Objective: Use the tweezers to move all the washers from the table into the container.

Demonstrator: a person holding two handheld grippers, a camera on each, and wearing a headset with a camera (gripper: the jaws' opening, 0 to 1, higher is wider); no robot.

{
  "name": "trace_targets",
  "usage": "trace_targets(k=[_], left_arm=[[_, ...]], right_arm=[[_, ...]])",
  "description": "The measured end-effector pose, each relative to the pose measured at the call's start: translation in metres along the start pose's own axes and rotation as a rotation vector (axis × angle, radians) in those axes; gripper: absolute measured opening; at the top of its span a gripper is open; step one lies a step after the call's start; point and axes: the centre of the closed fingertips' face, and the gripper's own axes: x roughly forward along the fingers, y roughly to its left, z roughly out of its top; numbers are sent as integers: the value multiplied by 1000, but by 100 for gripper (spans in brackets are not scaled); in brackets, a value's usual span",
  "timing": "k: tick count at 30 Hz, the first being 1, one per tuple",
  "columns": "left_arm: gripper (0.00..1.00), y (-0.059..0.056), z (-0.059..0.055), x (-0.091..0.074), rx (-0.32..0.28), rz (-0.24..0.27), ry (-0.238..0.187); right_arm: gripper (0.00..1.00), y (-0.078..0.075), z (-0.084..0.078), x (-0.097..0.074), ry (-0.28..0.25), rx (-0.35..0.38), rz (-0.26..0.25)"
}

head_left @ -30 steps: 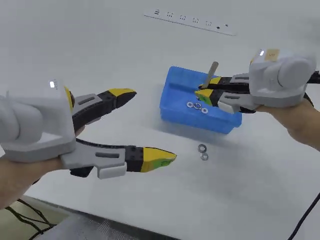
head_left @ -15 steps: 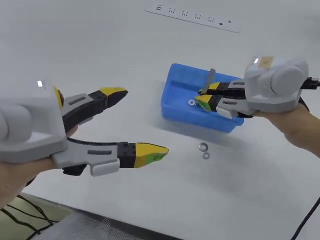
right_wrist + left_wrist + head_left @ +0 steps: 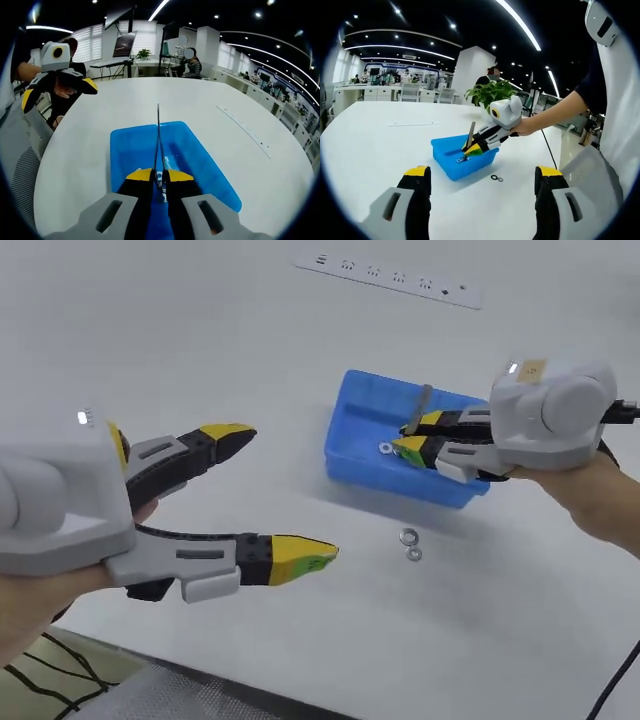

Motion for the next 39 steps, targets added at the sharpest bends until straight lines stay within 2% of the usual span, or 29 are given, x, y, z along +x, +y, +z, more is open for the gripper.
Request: trace_targets(k=[14, 22, 26, 27, 31, 34, 39], left_arm=[[91, 0, -1, 0, -4, -2, 2], [90, 1, 1, 6, 1, -13, 6], [90, 6, 12, 22, 31, -57, 6], [90, 10, 15, 29, 45, -61, 6], [78, 20, 25, 50, 86, -98, 16], [78, 25, 39, 72, 123, -114, 6], [64, 27, 55, 96, 166, -151, -9]], right_arm=[[11, -1, 1, 1, -16, 26, -2], [11, -8, 12, -9, -46, 24, -22], [9, -3, 17, -11, -56, 9, -9], [8, -3, 19, -11, -59, 11, -10], [8, -1, 26, -11, -72, 17, -12], [8, 2, 30, -12, -66, -12, -3], [8, 6, 34, -14, -69, -30, 7]])
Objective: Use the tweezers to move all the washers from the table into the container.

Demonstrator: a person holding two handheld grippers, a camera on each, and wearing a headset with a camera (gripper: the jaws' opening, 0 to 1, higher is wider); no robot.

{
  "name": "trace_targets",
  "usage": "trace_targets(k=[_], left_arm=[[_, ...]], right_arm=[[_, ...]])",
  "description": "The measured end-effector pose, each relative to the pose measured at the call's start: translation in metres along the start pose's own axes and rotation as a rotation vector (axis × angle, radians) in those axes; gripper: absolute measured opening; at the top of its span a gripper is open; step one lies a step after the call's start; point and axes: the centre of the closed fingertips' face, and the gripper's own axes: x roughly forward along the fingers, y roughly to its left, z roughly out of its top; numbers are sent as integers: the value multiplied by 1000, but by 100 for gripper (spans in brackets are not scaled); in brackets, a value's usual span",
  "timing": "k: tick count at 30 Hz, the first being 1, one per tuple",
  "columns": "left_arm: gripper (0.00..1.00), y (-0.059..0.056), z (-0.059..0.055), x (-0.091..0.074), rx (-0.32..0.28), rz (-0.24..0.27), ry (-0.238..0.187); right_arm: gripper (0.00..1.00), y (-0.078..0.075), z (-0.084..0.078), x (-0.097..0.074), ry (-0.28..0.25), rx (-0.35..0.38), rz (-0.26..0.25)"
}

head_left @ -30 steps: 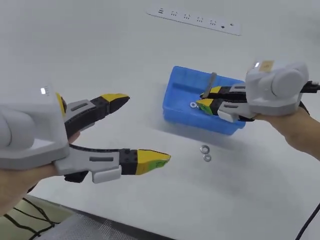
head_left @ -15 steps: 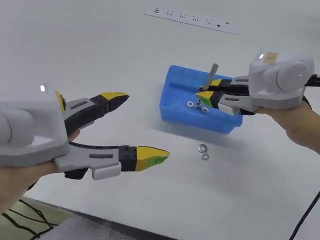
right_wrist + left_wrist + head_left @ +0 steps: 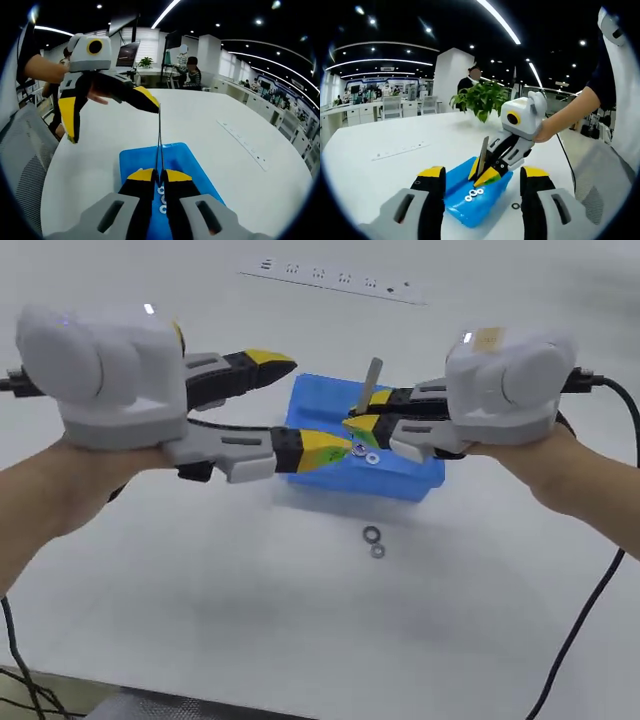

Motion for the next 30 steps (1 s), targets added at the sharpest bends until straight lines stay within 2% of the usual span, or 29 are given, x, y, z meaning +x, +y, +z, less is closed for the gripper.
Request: trace_targets(k=[1, 2, 3, 4, 6, 8, 10, 11, 16, 24, 30], left_arm=[[63, 0, 4, 6, 7, -13, -9], [63, -5, 8, 12, 6, -33, -3], [61, -6, 9, 15, 18, -42, 3], [55, -4, 9, 18, 43, -56, 9], [46, -8, 12, 23, 46, -105, 8], [41, -13, 17, 25, 79, -143, 3], [36, -15, 20, 26, 93, -156, -2], [32, -18, 21, 25, 97, -181, 3], [18, -29, 26, 26, 122, -225, -8], [11, -33, 20, 24, 157, -261, 33], [8, -36, 18, 20, 179, -294, 53]], right_arm=[[8, 1, -1, -1, 9, -23, -2], [8, 2, -1, -1, 10, -26, 1], [8, 4, -1, -1, 12, -27, 8], [8, 5, -2, -1, 15, -33, 12], [8, 8, -2, -1, 22, -48, 25], [8, 10, -3, -2, 29, -60, 29], [8, 11, -2, -2, 29, -62, 34], [8, 11, -2, -2, 29, -65, 39], [8, 12, -1, -1, 33, -75, 48], [8, 14, 1, 0, 33, -90, 62], [8, 20, 0, 0, 39, -110, 92]])
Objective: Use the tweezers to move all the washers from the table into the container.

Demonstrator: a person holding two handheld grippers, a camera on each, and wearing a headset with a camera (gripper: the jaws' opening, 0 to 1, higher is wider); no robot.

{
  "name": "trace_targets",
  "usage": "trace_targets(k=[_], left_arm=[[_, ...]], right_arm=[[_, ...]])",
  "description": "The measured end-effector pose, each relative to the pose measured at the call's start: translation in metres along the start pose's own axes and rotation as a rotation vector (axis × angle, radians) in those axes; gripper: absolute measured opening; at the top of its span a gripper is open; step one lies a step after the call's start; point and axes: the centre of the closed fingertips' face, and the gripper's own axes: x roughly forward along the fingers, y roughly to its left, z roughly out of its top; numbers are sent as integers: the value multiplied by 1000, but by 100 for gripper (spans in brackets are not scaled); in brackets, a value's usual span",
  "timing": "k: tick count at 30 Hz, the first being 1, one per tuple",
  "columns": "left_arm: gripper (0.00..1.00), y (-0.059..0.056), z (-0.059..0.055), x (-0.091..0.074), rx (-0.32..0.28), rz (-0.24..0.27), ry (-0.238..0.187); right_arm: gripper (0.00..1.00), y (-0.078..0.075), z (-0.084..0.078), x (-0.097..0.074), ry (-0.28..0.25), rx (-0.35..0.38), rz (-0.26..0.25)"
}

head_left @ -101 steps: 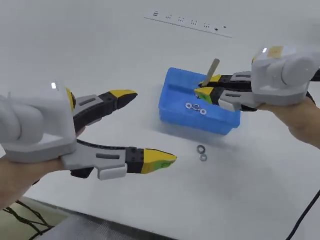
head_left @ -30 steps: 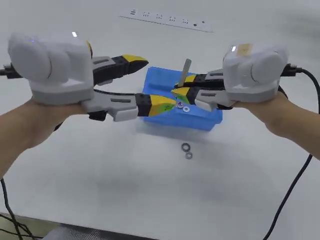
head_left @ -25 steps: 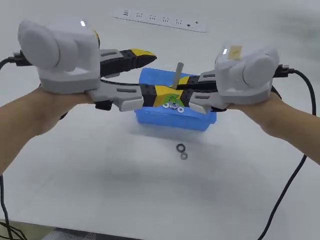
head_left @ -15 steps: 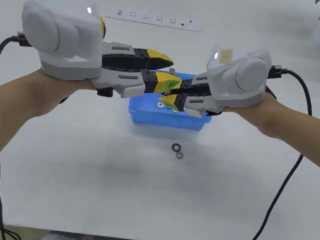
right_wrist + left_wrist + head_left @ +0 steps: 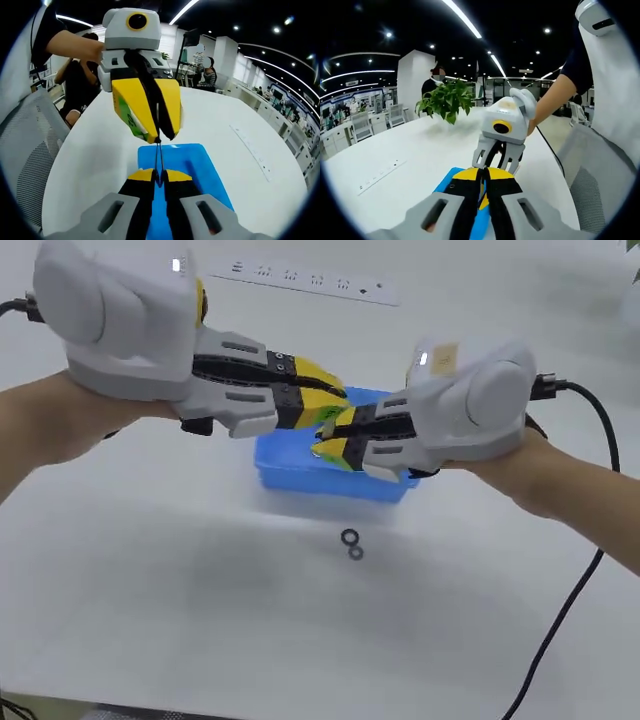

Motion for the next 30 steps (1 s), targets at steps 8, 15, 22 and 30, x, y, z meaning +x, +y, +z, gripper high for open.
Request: trace_targets(k=[8, 15, 22, 30], left_arm=[[6, -3, 3, 1, 88, -33, 20], [4, 0, 4, 3, 88, -45, 1], [4, -10, 4, 6, 120, -90, 15], [4, -5, 6, 6, 149, -81, 32]], right_arm=[[9, 1, 3, -1, -7, -10, 6], [10, 0, 0, -6, 4, -12, -1], [12, 6, -2, -8, 17, -34, 6], [20, -1, 6, -12, 3, 3, -36]])
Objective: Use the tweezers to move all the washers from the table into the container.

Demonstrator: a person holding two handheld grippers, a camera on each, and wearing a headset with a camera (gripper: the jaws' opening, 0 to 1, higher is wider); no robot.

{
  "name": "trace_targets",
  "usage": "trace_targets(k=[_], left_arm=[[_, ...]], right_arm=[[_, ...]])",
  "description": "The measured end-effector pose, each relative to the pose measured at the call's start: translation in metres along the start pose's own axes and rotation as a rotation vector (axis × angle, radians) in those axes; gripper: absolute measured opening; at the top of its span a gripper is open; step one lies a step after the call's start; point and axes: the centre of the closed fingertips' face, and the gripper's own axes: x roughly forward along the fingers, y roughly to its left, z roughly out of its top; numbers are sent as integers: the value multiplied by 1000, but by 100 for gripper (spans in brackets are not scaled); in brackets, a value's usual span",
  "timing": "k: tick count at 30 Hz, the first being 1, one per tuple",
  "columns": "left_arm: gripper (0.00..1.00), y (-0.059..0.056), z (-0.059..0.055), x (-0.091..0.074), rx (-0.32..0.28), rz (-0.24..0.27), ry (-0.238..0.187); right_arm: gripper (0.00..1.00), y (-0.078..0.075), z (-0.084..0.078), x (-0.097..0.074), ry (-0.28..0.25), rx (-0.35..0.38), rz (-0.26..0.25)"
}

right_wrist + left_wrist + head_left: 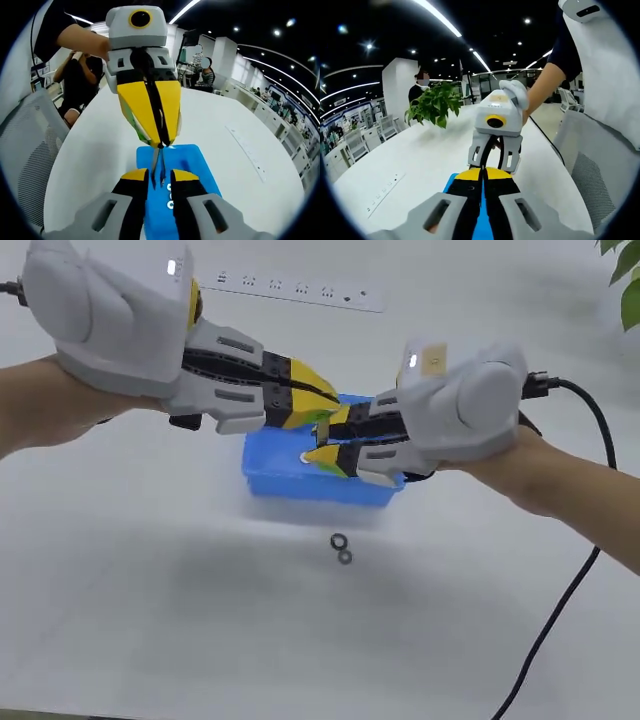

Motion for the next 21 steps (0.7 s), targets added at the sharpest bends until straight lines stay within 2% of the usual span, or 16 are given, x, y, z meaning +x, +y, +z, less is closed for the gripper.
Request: trace_targets(k=[4, 6, 9, 12, 16, 19, 21], left_arm=[[4, -1, 3, 0, 15, -4, 11], [4, -1, 5, 0, 6, -10, 6], [4, -1, 5, 1, 23, -5, 17], [4, -4, 12, 0, 32, -5, 10], [4, -6, 22, -2, 46, 0, -6], [4, -10, 25, -1, 53, -6, -11], [4, -16, 27, 0, 57, -21, -8]], right_arm=[[23, 0, 0, -4, 8, -1, -13], [28, 1, -2, -7, 22, -6, -25], [33, 2, -6, -14, 38, 0, -39], [37, 2, -7, -22, 38, 18, -56], [45, 0, -9, -35, 27, 48, -96], [54, 0, -14, -45, 40, 59, -134], [55, 2, -16, -53, 33, 76, -148]])
